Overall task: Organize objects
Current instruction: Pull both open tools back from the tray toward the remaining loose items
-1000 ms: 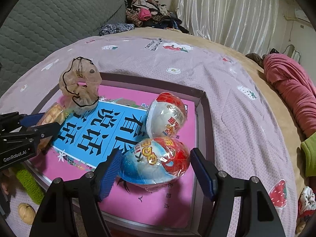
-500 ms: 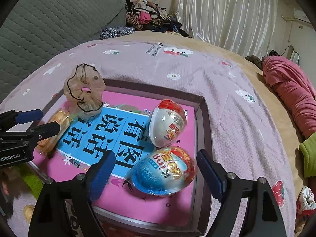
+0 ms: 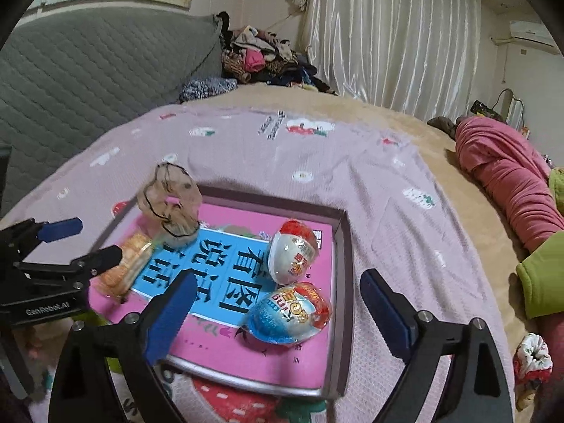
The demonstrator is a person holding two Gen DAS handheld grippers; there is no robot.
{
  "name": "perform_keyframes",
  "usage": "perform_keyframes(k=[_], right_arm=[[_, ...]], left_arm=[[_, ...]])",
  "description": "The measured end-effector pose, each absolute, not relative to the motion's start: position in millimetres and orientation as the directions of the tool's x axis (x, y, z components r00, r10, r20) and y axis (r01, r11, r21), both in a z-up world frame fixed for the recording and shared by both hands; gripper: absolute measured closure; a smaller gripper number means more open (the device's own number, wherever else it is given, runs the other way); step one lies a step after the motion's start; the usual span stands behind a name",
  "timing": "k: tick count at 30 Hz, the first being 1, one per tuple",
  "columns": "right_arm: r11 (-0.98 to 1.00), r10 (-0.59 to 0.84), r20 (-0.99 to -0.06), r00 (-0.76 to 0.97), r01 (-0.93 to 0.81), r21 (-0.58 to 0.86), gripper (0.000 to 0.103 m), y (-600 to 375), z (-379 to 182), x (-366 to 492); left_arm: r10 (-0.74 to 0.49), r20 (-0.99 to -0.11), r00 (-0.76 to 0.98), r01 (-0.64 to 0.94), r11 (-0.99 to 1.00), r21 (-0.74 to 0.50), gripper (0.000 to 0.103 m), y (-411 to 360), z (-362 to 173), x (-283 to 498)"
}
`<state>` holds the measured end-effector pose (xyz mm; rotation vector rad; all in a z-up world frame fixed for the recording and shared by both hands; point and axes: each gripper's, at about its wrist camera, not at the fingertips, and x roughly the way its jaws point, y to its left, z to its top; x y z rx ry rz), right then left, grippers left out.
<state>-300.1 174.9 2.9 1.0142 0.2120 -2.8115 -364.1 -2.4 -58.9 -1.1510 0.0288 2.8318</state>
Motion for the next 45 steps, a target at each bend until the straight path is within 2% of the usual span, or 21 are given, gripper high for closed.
perform_keyframes(k=[24, 36, 45], right_arm=[[-0.971, -0.052, -0.569, -0.82, 0.174, -0.162, 0.005, 154.6, 113.1, -190.2], [-0.972, -0.034, -0.555, -0.831, 0.157, -0.175, 0.003, 157.2, 134.9, -131.1], [-0.976, -0.023, -0.578, -0.816, 0.144, -0.165, 0.002, 165.4, 127.4, -98.4]], left_arm=[[0.018, -0.682, -0.731, -0.068, -0.997, 0.047, 0.018, -11.6, 21.4, -259.8], [0.017, -0.672, -0.741, -0.074, -0.996, 0.057, 0.018, -17.3, 39.8, -198.9], [0.023, -0.687, -0.726, -0.076, -0.996, 0.047, 0.018, -19.5, 33.7, -165.9]])
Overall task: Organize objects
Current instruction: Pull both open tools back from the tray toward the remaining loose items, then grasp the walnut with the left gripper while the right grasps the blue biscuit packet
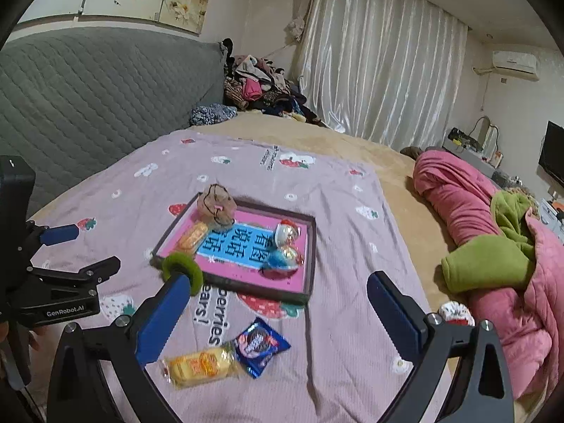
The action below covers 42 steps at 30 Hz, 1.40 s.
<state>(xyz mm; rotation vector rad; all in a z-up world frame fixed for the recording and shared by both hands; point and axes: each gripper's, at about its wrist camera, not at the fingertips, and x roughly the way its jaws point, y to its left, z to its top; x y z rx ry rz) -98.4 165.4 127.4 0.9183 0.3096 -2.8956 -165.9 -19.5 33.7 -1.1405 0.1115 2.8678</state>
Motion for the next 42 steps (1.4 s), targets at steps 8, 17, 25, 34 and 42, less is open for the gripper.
perform_keyframes(k=[8, 17, 25, 34, 42], right_arm=[[-0.98, -0.011, -0.61, -0.792, 0.131, -0.153, 0.002, 173.0, 107.5, -82.5], [-0.981, 0.009, -0.636, -0.772, 0.117, -0.155, 0.001, 176.9, 90.2, -78.2], [-0.98, 0.02, -0.667, -0.745, 0.118, -0.162, 0.001, 175.5, 69.3, -76.0], [-0.977, 0.026, -0.701, -0.713, 0.13, -0.168, 0.001, 169.3, 43.1, -70.6], [-0.982, 0.043, -0.714, -0.699, 0.102, -0.159, 0.002, 177.8, 29.8, -83.7]], left_arm=[[0.022, -0.704, -0.71, -0.081, -0.995, 0.051, 0.018, -16.4, 17.0, -158.0], [0.039, -0.729, -0.683, -0.092, -0.995, 0.032, 0.018, -13.7, -4.0, -155.1], [0.051, -0.744, -0.666, -0.106, -0.994, 0.026, 0.018, -9.6, -15.0, -151.6], [0.057, -0.757, -0.65, -0.12, -0.992, 0.028, 0.018, -4.0, -28.6, -148.0], [0.068, -0.763, -0.643, -0.134, -0.991, 0.025, 0.018, 3.4, -39.0, -150.8]])
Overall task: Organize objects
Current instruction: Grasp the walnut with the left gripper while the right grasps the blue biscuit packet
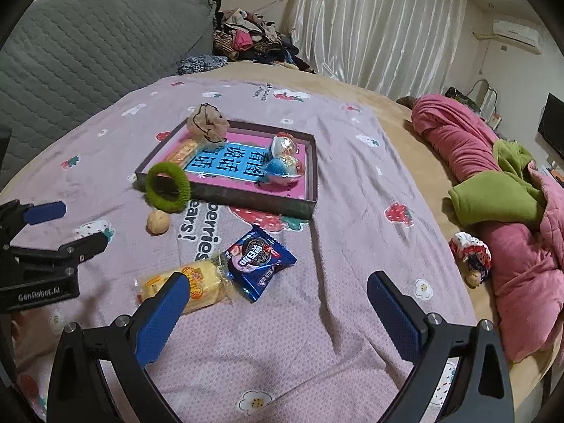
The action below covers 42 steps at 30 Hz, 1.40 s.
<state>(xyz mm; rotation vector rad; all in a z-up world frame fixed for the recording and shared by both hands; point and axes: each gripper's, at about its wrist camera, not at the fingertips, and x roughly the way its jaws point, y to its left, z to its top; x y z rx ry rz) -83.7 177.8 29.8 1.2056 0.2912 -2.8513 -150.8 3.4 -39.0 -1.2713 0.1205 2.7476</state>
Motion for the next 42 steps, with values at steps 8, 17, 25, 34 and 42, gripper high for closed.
perform_keyframes(k=[8, 17, 25, 34, 42], right_arm=[[-0.985, 0.047, -0.736, -0.676, 0.09, -0.146, 0.001, 176.6, 12.8, -102.5], [-0.991, 0.066, -0.781, -0.621, 0.049, -0.123, 0.001, 175.3, -13.1, -132.5], [-0.998, 0.061, -0.824, -0.563, -0.034, -0.05, 0.001, 184.9, -26.5, -160.9], [-0.996, 0.069, -0.86, -0.505, -0.088, -0.029, 0.001, 191.0, -48.3, -181.3], [-0.995, 0.031, -0.872, -0.489, -0.094, 0.017, 0.001, 187.2, -61.8, -196.5]], left_arm=[[0.075, -0.775, -0.628, -0.143, -0.989, 0.021, 0.018, 10.1, -51.9, -163.3], [0.078, -0.789, -0.609, -0.147, -0.989, 0.016, 0.018, 12.9, -66.1, -183.0], [0.084, -0.8, -0.594, -0.155, -0.988, 0.012, 0.018, 18.8, -75.4, -199.9], [0.076, -0.808, -0.585, -0.139, -0.99, 0.008, 0.018, 22.4, -87.9, -220.1], [0.074, -0.816, -0.574, -0.126, -0.992, -0.001, 0.018, 22.9, -101.1, -235.0]])
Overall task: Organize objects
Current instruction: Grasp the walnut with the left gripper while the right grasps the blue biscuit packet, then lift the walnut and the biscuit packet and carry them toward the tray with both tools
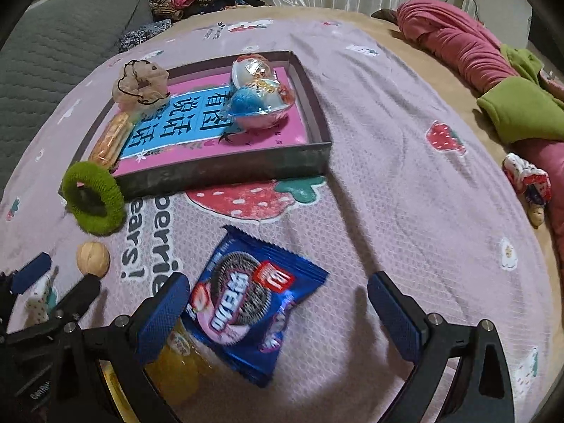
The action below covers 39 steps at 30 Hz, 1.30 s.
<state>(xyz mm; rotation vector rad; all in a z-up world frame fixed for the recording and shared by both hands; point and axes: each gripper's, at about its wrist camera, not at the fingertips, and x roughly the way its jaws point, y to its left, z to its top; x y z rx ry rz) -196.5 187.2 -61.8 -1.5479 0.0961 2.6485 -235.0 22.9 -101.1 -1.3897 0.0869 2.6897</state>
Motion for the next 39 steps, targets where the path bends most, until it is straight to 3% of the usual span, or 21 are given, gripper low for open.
perform_keyframes(k=[7, 13, 15, 17, 20, 21, 39], right_arm=[[-0.998, 0.018, -0.878, -0.479, -0.059, 0.012, 0.001, 179.9, -75.3, -205.7], [-1.0, 0.003, -0.869, -0.496, 0.001, -0.004, 0.015, 174.1, -74.5, -206.4], [-1.0, 0.006, -0.868, -0.497, 0.017, -0.016, 0.017, 171.8, -74.5, -206.7], [-1.0, -0.001, -0.864, -0.504, 0.025, -0.013, 0.02, 171.6, -73.7, -207.2], [-0.999, -0.018, -0.856, -0.517, 0.033, 0.001, 0.026, 173.8, -70.5, -206.5], [-0.999, -0.024, -0.854, -0.52, 0.039, 0.005, 0.029, 174.2, -69.2, -206.2], [-0.997, -0.053, -0.833, -0.551, 0.072, 0.016, 0.031, 178.4, -54.9, -198.5]], left_arm=[[0.064, -0.818, -0.572, -0.111, -0.994, 0.0, 0.018, 21.6, -110.5, -244.5], [0.089, -0.829, -0.552, -0.107, -0.994, -0.035, 0.02, 17.7, -119.4, -253.0], [0.087, -0.83, -0.552, -0.111, -0.993, -0.031, 0.03, 18.4, -120.0, -253.8], [0.086, -0.83, -0.552, -0.111, -0.993, -0.029, 0.05, 18.2, -119.8, -255.2], [0.103, -0.834, -0.541, -0.12, -0.992, -0.044, 0.069, 18.5, -119.0, -257.8], [0.103, -0.835, -0.54, -0.122, -0.992, -0.044, 0.069, 19.2, -118.9, -257.4], [0.12, -0.825, -0.553, -0.143, -0.989, -0.048, 0.07, 21.0, -108.4, -245.1]])
